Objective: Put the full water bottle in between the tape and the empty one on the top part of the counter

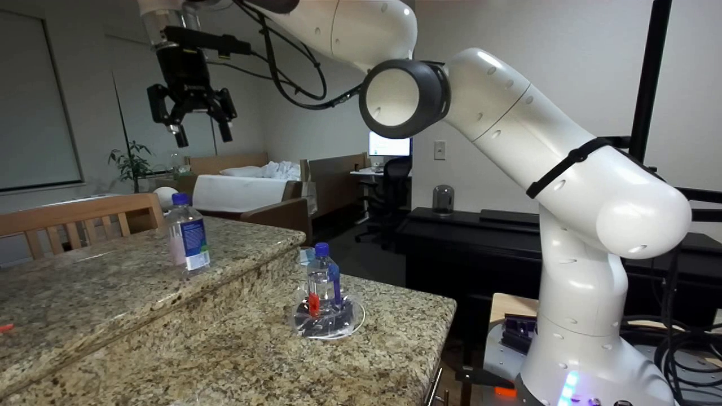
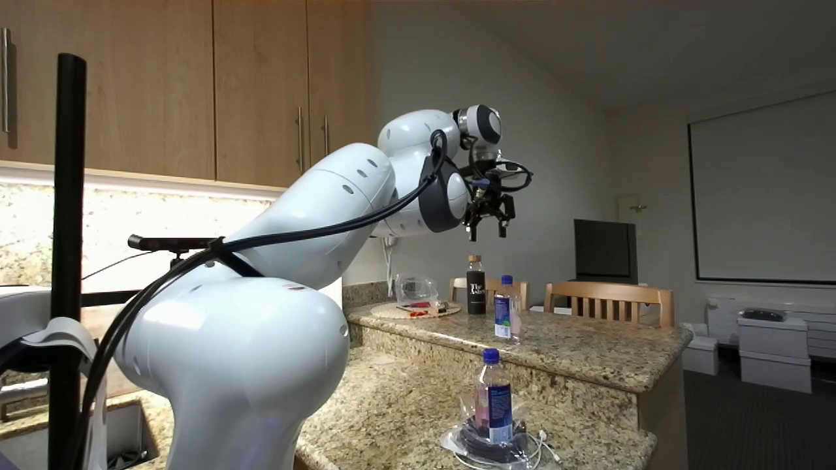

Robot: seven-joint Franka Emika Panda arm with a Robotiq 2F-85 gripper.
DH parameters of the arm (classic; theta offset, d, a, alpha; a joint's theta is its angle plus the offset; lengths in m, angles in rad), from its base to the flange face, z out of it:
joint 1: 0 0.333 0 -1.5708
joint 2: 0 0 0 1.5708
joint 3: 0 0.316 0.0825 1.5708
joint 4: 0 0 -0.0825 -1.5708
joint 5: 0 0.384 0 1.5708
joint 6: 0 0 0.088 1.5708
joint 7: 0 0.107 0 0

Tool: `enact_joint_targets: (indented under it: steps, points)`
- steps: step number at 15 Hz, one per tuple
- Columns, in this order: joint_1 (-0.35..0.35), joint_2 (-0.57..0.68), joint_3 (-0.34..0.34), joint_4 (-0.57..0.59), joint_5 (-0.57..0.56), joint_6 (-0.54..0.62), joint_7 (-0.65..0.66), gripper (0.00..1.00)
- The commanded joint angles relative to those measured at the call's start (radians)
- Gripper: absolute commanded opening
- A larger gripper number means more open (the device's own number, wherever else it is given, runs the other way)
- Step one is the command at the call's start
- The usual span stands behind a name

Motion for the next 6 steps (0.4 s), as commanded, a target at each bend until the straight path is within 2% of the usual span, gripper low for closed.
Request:
enact_joint_targets:
  steps: [1,6]
  points:
    - [-0.002,-0.022,0.003,-0.017,-0.003,-0.014,-0.001,1.00]
    - [-0.002,-0.029,0.003,-0.024,-0.003,-0.026,-0.001,1.00]
